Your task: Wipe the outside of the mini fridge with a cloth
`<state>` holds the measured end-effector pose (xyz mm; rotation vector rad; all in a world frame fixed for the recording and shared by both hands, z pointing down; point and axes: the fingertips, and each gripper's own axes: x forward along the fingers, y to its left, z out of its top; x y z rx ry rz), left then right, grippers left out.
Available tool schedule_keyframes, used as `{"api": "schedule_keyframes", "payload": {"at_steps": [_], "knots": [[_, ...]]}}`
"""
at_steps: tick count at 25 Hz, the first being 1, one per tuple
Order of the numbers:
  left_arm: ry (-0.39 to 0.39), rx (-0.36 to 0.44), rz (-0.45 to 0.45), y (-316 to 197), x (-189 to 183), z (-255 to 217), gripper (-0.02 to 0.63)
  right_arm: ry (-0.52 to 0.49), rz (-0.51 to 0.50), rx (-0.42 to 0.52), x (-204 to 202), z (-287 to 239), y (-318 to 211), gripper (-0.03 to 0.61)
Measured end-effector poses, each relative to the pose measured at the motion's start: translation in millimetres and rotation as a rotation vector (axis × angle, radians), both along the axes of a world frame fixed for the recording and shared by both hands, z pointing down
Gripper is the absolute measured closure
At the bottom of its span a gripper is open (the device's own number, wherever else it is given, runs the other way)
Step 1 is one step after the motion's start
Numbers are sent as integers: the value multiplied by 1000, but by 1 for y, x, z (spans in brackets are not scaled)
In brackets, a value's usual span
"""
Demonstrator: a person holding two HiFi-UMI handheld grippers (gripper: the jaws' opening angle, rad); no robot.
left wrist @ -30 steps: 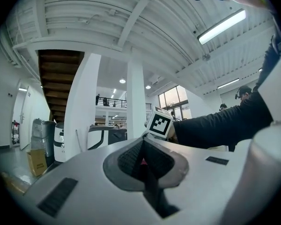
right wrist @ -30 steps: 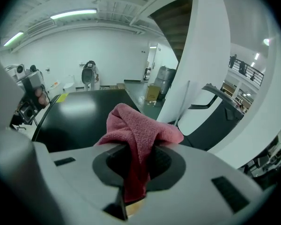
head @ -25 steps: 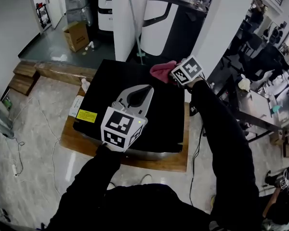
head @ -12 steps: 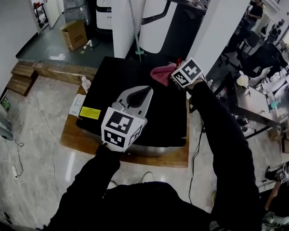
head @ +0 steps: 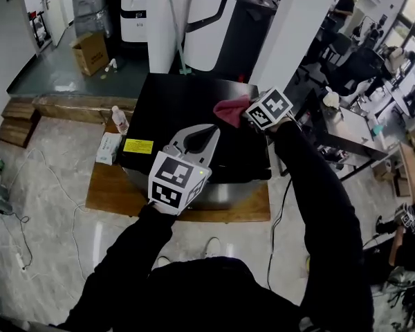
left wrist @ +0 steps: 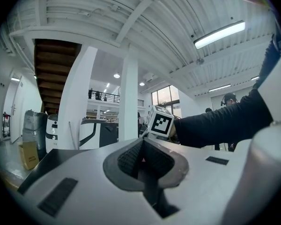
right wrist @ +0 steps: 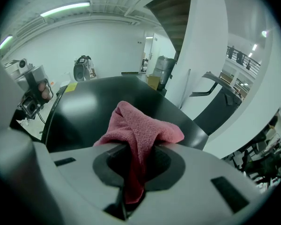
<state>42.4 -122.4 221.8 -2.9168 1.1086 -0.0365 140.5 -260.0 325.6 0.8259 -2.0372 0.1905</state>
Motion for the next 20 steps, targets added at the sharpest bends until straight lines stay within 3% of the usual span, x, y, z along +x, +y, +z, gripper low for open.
{"api": "schedule_keyframes", "payload": {"at_steps": [12,20], "knots": [[31,-42,121,71,-36,19,608,4,45,-39,-24,0,124,528],[44,-87,107,98,-40,26,608,-6,-14,-147,-31,-8,185,526]]}}
